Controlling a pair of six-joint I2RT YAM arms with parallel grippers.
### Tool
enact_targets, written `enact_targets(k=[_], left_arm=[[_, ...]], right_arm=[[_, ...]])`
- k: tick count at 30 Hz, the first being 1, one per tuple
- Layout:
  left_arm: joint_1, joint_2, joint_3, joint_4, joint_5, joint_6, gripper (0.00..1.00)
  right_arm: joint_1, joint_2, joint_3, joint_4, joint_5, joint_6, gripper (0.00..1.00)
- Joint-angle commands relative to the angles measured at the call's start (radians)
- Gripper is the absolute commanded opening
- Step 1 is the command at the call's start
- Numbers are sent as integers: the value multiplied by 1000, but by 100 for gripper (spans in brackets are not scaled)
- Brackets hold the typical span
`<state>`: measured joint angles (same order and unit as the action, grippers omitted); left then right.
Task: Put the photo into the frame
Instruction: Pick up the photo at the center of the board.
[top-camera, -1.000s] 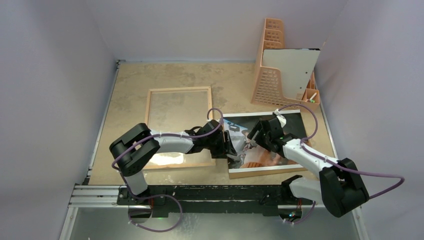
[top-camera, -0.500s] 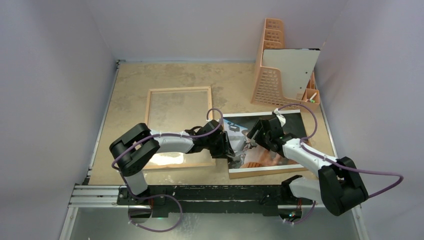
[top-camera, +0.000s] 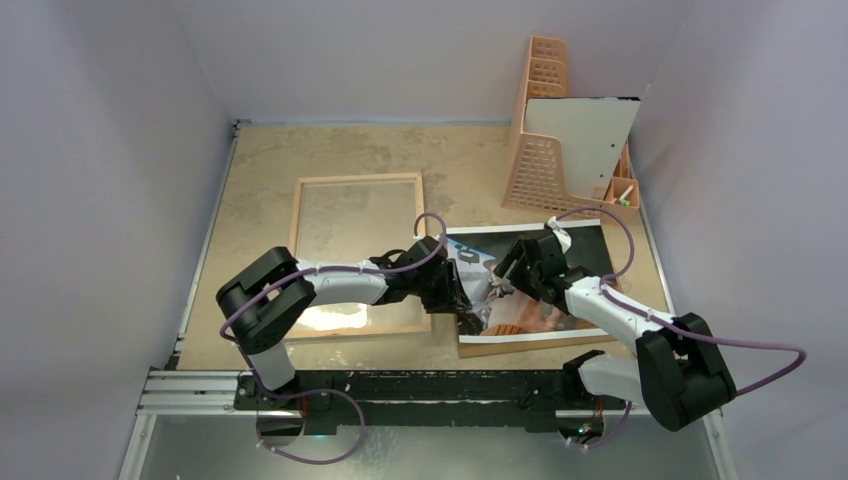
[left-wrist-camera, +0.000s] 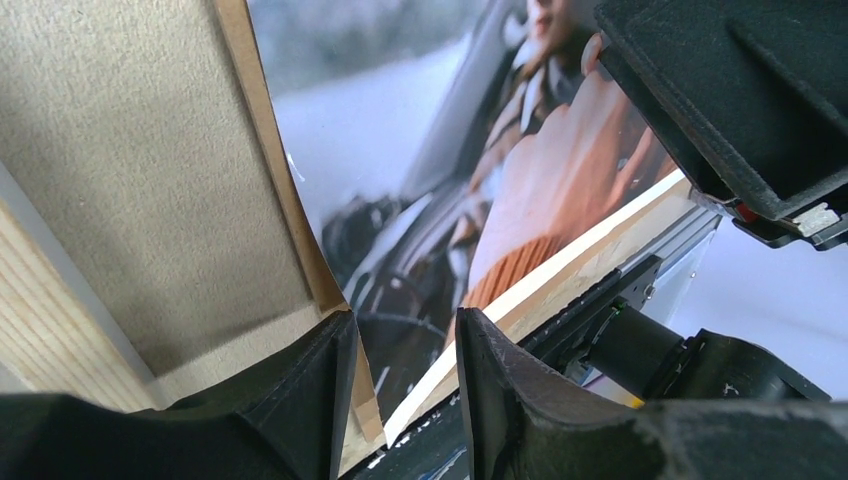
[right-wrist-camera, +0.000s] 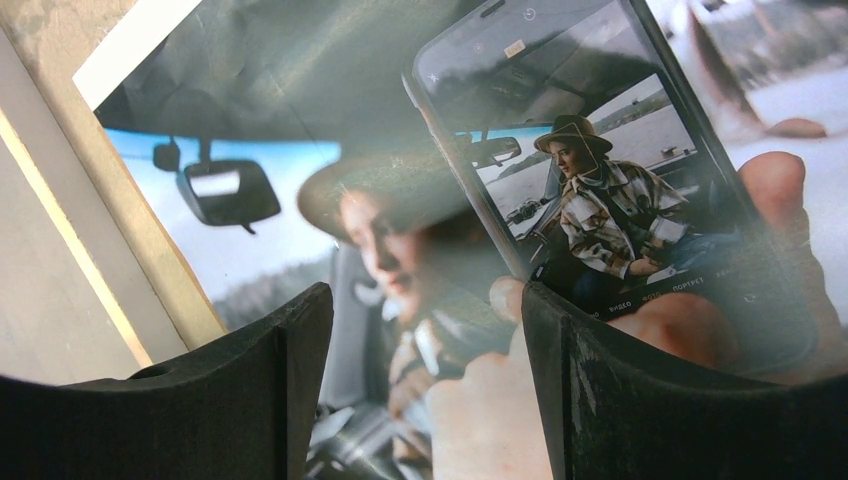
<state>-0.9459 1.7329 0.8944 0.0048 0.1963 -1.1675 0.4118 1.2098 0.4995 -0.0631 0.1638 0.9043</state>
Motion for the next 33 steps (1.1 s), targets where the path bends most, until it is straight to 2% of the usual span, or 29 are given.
enact_targets(k=[1,5,9,13,19,27,30,33], left_arm=[[-5,-53,23,52,1,-31,43],[8,-44,-14,30,56,-152,44],[12,-26,-76,141,132,-268,44],[12,-10,-76,128,126,-274,44],[12,-22,-123,285,126,-319,43],[11,24,-125,334,158,-352,42],[11,53,-136,393,168,-374,39],[12,70,-136,422,170,-379,31]], right_arm=[[-4,14,-26,-33,-10,-8,72],[-4,13,-25,-36,-13,-9,72],[-3,13,-26,-36,-15,-9,72],[-4,9,-29,-31,-15,-7,72],[-4,1,-33,-27,-18,-8,72],[-4,6,-36,-18,-25,-12,72],[-3,7,-38,-15,-30,-11,72],[-4,1,-37,-15,-33,-12,71]])
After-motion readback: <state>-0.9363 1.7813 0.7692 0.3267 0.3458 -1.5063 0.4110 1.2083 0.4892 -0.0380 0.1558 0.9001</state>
